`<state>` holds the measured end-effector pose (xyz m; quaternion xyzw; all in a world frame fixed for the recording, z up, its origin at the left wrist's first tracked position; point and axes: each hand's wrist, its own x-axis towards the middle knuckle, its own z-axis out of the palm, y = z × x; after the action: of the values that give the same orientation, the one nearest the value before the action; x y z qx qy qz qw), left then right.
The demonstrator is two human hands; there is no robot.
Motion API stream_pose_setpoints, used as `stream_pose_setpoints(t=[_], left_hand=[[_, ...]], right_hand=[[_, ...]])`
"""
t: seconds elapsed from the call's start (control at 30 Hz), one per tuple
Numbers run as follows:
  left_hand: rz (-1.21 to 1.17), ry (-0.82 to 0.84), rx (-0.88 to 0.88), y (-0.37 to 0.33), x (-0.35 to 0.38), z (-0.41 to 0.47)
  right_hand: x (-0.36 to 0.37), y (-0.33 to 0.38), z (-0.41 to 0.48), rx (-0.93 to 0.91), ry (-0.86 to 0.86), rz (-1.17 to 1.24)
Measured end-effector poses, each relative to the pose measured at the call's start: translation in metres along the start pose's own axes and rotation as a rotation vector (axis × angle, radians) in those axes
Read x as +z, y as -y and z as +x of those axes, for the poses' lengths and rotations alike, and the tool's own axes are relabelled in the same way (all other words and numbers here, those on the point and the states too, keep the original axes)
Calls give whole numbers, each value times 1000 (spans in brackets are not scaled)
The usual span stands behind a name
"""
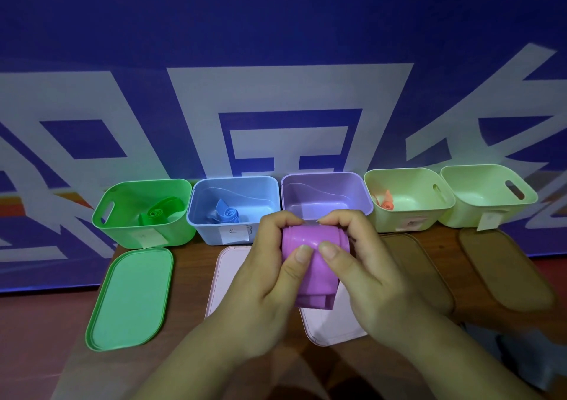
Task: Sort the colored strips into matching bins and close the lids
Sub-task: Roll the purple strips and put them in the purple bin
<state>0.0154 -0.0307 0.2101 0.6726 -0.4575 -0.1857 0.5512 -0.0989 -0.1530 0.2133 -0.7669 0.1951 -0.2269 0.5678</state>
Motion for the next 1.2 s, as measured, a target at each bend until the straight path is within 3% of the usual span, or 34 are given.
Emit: stream_pose_setpoints(t=[0.6, 0.8, 1.07, 1.2], left_hand=[[-240, 38, -72, 2, -5, 5], [-142, 79, 12, 5, -11, 7], [-269, -8, -56, 9, -7, 7], [-379, -57, -108, 11, -5, 8]], right_hand=[[-7, -3, 2, 3, -7, 143], [-11, 0, 3, 31, -39, 151], [-12, 3, 4, 40, -40, 113], [-14, 7, 3, 35, 17, 218]])
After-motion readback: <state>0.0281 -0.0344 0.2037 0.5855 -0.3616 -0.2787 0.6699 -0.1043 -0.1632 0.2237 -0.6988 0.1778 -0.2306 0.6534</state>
